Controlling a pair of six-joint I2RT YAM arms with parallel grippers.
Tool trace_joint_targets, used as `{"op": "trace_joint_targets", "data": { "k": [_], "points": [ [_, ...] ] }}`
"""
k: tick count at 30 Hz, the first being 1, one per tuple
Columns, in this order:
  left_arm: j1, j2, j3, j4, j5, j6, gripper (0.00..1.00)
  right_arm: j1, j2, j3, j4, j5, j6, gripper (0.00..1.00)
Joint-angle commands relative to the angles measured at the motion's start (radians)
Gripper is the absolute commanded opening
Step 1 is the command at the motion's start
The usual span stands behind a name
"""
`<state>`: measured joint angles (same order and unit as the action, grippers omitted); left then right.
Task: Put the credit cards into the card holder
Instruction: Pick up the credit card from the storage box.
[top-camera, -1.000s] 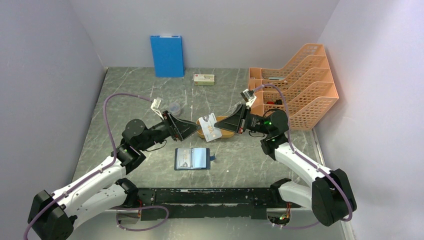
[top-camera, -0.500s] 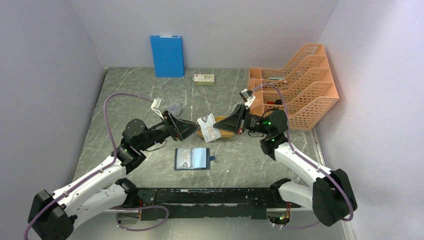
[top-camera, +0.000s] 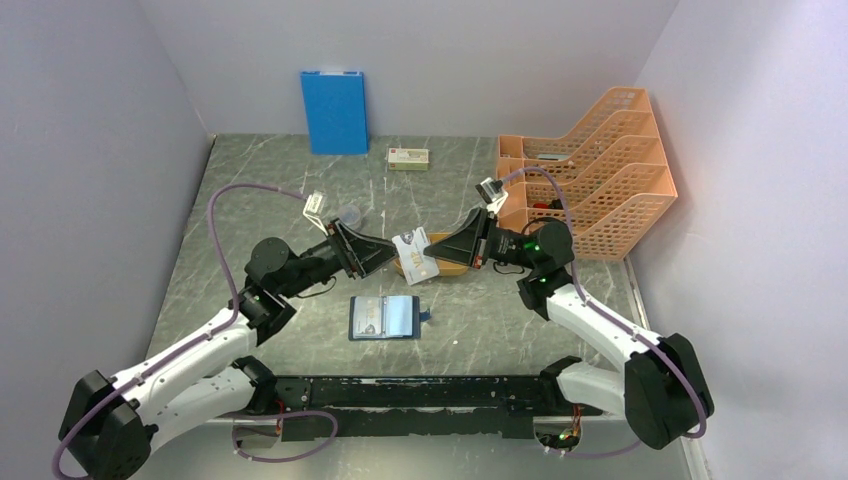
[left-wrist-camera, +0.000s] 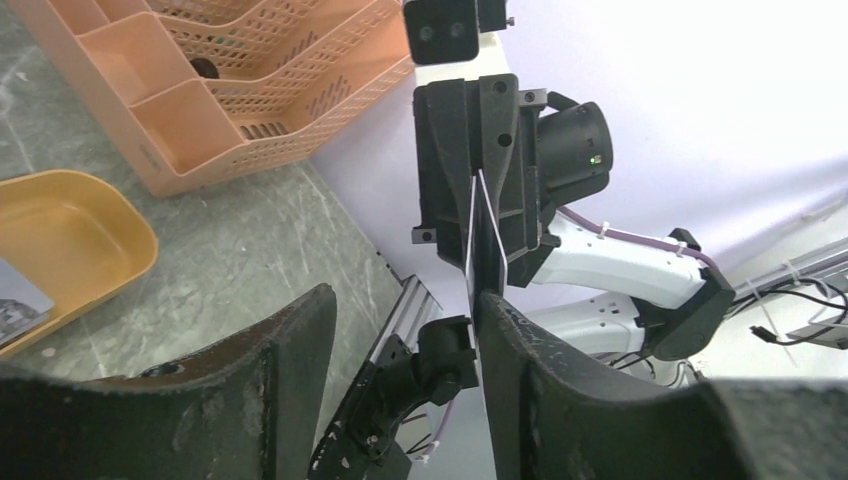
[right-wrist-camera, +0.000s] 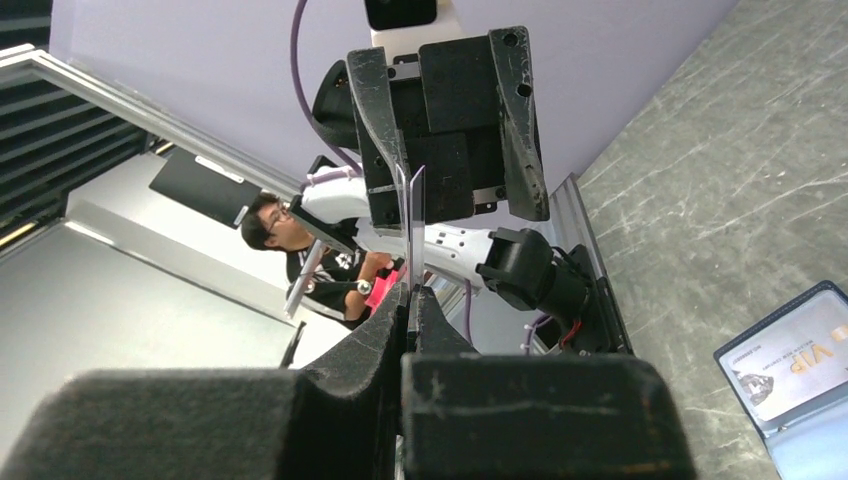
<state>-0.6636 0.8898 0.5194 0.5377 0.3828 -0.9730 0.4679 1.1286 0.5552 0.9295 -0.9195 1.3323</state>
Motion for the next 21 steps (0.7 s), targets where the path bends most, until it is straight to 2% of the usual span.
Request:
{"op": "trace_joint_targets", "data": {
  "k": [1, 9, 15, 21],
  "points": [
    [0.005, 0.017, -0.008, 0.126, 0.053, -0.039, 0.56, 0.011, 0.004, 0.017, 0.035, 0.005, 0.013, 0.00],
    [0.005, 0.050, -0.026, 0.212, 0.071, -0.097, 0.31, 0.012, 0.030, -0.004, 0.076, 0.033, 0.065, 0.00],
    [0.005, 0.071, -0.043, 0.242, 0.060, -0.127, 0.06, 0.011, 0.058, -0.019, 0.098, 0.057, 0.104, 0.00],
    [0.011, 0.077, -0.059, 0.222, 0.015, -0.143, 0.05, 0.010, 0.094, -0.027, 0.091, 0.073, 0.119, 0.00]
  ]
}}
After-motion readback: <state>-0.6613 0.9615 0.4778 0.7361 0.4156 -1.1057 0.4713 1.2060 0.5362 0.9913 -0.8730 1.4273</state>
